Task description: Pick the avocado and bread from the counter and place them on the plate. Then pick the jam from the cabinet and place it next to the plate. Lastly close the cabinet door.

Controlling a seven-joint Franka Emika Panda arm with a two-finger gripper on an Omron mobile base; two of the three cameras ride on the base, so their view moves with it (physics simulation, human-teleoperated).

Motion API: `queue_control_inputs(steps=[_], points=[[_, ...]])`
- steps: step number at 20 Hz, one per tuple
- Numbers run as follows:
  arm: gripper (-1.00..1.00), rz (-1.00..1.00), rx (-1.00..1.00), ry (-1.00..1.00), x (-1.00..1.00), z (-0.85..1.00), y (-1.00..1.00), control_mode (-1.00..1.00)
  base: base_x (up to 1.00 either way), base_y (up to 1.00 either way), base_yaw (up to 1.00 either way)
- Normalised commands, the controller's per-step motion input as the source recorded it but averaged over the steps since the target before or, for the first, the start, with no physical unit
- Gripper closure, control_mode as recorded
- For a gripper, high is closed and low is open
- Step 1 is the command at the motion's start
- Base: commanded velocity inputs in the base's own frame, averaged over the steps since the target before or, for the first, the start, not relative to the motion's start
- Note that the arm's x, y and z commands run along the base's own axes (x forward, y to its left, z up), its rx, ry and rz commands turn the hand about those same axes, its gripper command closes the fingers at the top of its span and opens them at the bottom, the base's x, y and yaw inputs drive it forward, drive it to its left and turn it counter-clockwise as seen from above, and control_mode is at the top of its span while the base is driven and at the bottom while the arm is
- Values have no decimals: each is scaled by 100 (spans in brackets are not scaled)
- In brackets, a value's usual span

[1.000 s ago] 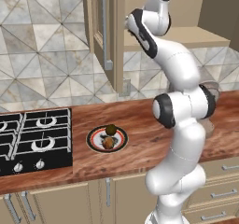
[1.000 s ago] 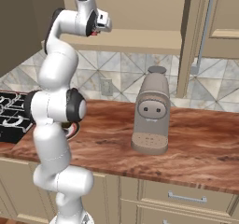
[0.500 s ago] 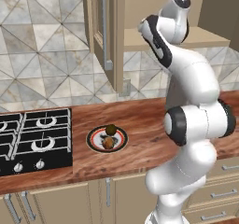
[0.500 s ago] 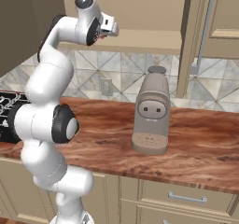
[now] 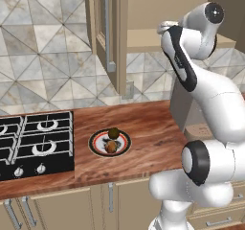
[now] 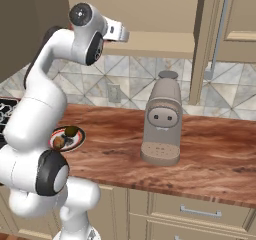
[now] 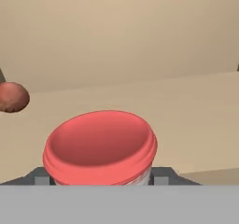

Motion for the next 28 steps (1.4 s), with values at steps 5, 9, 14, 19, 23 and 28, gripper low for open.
queue_control_inputs(steps=[5, 9, 14, 19, 23, 28], points=[[100, 3, -5, 3, -88, 38, 0, -100, 0, 0, 0], [100, 22, -6, 22, -32, -42, 6, -100, 0, 0, 0], [100, 28, 0, 8, -27, -64, 0, -100, 0, 0, 0], [100, 31, 0, 1, -20, -63, 5, -100, 0, 0, 0], [100, 20, 0, 0, -11, -68, 40, -100, 0, 0, 0], [100, 13, -2, 0, 0, -77, 58, -100, 0, 0, 0]])
